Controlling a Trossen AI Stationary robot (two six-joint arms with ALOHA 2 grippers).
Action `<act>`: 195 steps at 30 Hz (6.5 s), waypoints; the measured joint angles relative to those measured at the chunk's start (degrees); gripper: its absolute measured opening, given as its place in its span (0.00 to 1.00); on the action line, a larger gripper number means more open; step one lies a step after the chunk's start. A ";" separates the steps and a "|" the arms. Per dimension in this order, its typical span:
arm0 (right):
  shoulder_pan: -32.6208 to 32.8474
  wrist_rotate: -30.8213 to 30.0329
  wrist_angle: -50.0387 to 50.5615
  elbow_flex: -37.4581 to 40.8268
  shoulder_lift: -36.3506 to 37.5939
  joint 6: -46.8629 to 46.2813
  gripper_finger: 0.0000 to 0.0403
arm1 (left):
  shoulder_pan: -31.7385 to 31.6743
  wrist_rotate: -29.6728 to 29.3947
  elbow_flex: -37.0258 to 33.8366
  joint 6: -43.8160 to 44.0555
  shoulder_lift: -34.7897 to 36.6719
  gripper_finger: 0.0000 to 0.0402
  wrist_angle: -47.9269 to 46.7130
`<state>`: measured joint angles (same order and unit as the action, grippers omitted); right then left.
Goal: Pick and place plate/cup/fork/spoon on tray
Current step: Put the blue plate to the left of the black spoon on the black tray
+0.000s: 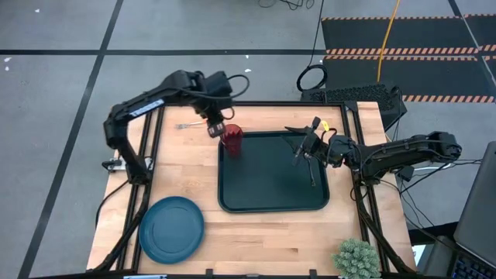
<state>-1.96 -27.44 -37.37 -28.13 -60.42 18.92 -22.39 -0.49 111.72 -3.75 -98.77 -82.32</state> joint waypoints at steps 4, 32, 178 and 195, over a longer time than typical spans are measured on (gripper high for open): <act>0.00 0.00 0.01 -0.01 0.00 -0.09 0.35 | 3.24 -0.01 0.02 1.51 2.84 0.25 -6.71; 0.04 0.20 0.40 -0.01 0.17 -1.99 0.35 | 42.53 2.00 -35.97 1.86 4.22 0.25 4.36; 0.07 0.28 0.79 -0.01 0.17 -1.91 0.35 | 21.87 11.85 -44.50 35.40 4.78 0.02 41.85; 1.87 -14.80 8.45 -0.01 7.42 3.17 0.35 | 21.15 3.87 -22.05 21.57 -5.67 0.02 27.77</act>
<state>-0.08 -42.25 -28.93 -28.14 -53.00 22.09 -1.24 3.38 89.67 17.82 -104.44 -54.54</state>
